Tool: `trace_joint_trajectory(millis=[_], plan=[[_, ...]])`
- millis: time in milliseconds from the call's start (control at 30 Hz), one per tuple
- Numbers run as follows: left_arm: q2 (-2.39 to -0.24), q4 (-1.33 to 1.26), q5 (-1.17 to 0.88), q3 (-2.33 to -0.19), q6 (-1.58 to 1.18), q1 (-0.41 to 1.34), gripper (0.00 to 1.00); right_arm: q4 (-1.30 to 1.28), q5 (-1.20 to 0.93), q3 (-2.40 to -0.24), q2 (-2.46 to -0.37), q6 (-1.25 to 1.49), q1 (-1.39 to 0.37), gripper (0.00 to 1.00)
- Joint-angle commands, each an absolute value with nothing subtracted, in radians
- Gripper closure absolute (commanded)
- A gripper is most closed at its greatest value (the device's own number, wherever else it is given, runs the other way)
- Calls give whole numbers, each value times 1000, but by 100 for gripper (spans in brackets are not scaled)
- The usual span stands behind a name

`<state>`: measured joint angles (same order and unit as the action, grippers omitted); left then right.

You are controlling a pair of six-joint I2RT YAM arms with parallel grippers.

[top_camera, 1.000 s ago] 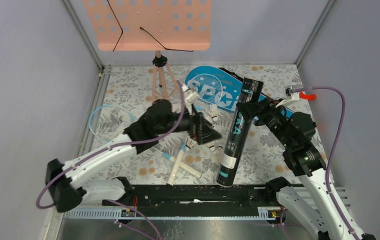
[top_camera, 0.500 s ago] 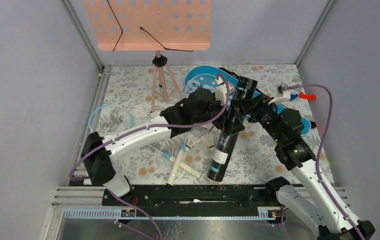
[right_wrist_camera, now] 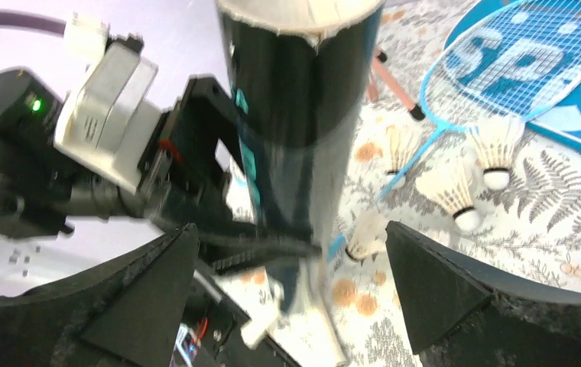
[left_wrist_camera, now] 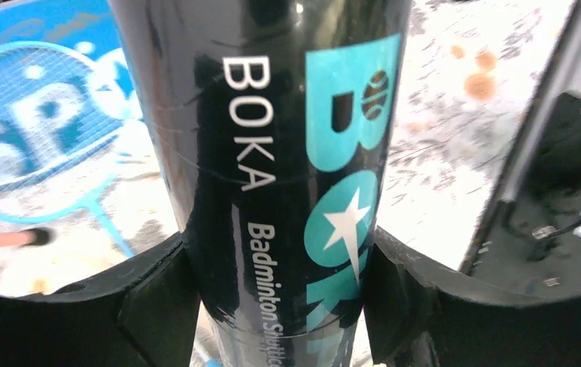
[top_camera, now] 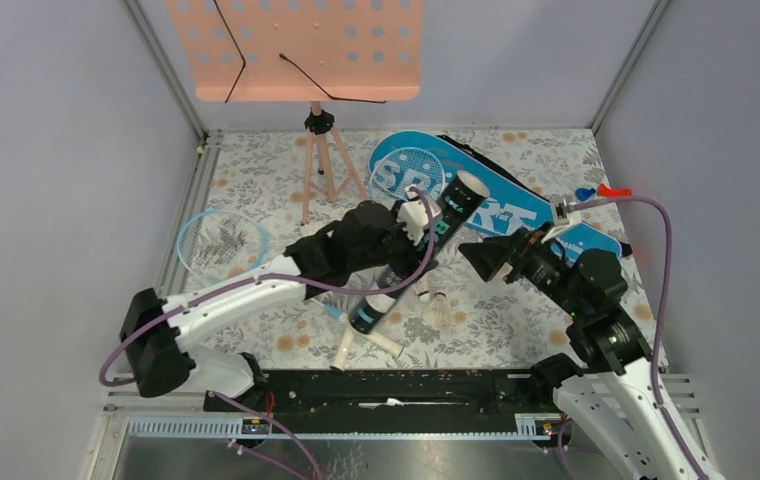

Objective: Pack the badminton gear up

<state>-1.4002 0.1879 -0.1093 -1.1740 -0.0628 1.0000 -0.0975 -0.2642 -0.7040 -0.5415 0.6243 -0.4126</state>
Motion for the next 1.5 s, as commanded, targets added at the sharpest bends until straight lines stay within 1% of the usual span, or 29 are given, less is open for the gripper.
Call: trace_joint_trajectory(millis=[0,33,67,100,200,367,467,567,600,633,667,733,833,900,1100,1167,1200,1467], plan=[[-1235,145,79,-1084,281,989,72,-274,-392,-753,-423,532,-417,0],[-1214,157,93,-1068,338,990,72,-295,-380,-759,-391,519,-417,0],[-1198,176,110,-1058,382,990,76,-316,-372,-767,-364,507,-417,0],[-1184,197,124,-1053,412,989,77,-337,-372,-778,-342,496,-417,0],[-1156,274,129,-1046,499,989,78,-366,-413,-815,-312,463,-417,0],[-1153,389,33,-1066,568,989,79,-347,-507,-894,-345,440,-417,0],[-1153,440,-66,-1067,617,991,79,-334,-533,-925,-391,443,-418,4],[-1146,441,-79,-1051,640,991,79,-324,-548,-926,-445,463,-417,11],[-1145,441,-86,-1047,644,991,79,-316,-557,-924,-462,475,-417,16],[-1144,441,-95,-1046,650,991,79,-304,-577,-918,-480,481,-418,26],[-1144,442,-111,-1045,656,992,79,-292,-598,-914,-497,490,-417,33],[-1143,446,-136,-1043,666,993,78,-263,-646,-907,-540,511,-417,38],[-1143,446,-150,-1044,672,994,78,-240,-719,-910,-599,529,-418,44],[-1147,446,-143,-1046,671,994,78,-257,-738,-917,-630,526,-417,46],[-1160,446,-128,-1048,660,996,77,-284,-743,-905,-678,515,-417,52],[-1169,446,-117,-1059,651,997,76,-284,-750,-902,-686,517,-417,59],[-1174,446,-112,-1063,647,998,76,-286,-751,-901,-689,517,-418,61],[-1183,445,-111,-1075,629,1013,76,-343,-721,-898,-708,506,-417,69]])
